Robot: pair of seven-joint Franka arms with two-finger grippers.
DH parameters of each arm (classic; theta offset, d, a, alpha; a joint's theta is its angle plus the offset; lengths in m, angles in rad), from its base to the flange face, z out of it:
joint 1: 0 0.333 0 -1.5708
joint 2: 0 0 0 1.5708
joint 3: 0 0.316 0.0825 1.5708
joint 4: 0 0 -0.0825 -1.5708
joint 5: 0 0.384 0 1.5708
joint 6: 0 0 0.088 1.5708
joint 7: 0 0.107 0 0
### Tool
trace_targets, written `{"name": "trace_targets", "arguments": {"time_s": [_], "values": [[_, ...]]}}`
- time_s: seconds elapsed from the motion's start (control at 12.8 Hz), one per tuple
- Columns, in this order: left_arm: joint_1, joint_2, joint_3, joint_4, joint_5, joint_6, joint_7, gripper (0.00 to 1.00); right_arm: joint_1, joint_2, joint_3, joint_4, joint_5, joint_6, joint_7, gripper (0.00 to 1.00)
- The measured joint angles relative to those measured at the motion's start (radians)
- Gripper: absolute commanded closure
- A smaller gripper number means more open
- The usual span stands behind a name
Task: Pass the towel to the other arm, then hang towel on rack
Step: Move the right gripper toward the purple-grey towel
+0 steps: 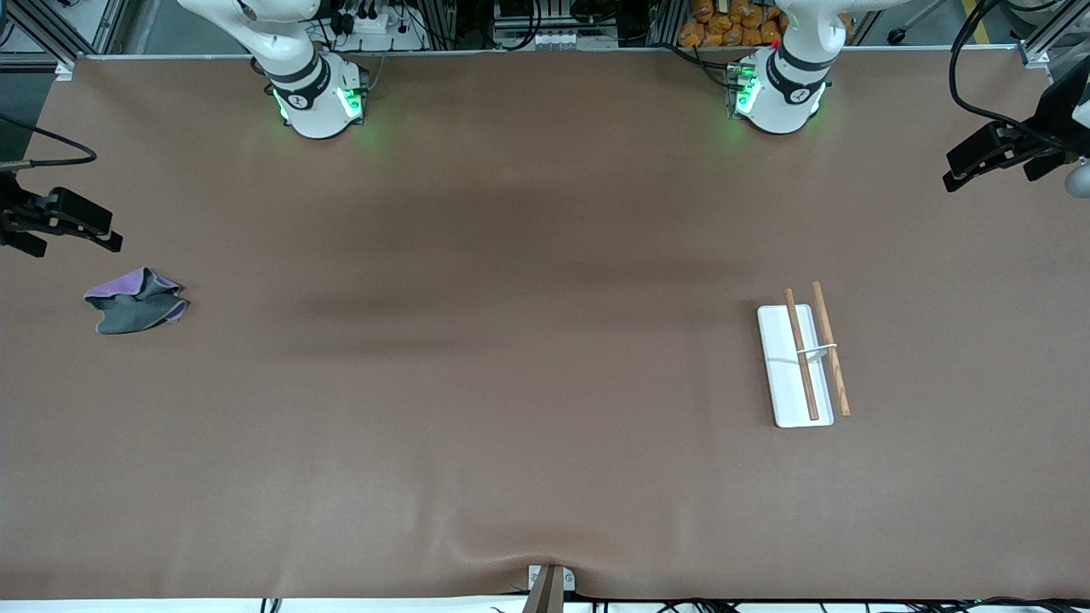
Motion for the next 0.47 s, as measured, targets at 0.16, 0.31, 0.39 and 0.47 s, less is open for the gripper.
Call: {"name": "trace_targets", "arguments": {"time_s": [0.16, 0.31, 0.39, 0.47], "values": [[0.0, 0.0, -0.002, 0.0, 0.0, 0.0, 0.0, 0.0, 0.007, 0.0, 0.002, 0.0, 0.001, -0.001, 0.0, 0.0], [-0.003, 0.0, -0.009, 0.003, 0.0, 0.002, 0.001, 0.0, 0.012, 0.0, 0.002, 0.0, 0.001, -0.002, 0.002, 0.0], [-0.005, 0.001, -0.012, 0.008, 0.0, 0.003, 0.001, 0.0, 0.012, 0.0, 0.001, 0.0, 0.0, -0.002, 0.002, 0.0], [-0.007, 0.005, -0.014, 0.014, 0.0, 0.003, 0.001, 0.0, 0.01, 0.001, -0.001, 0.0, 0.0, -0.002, 0.002, 0.0]]}}
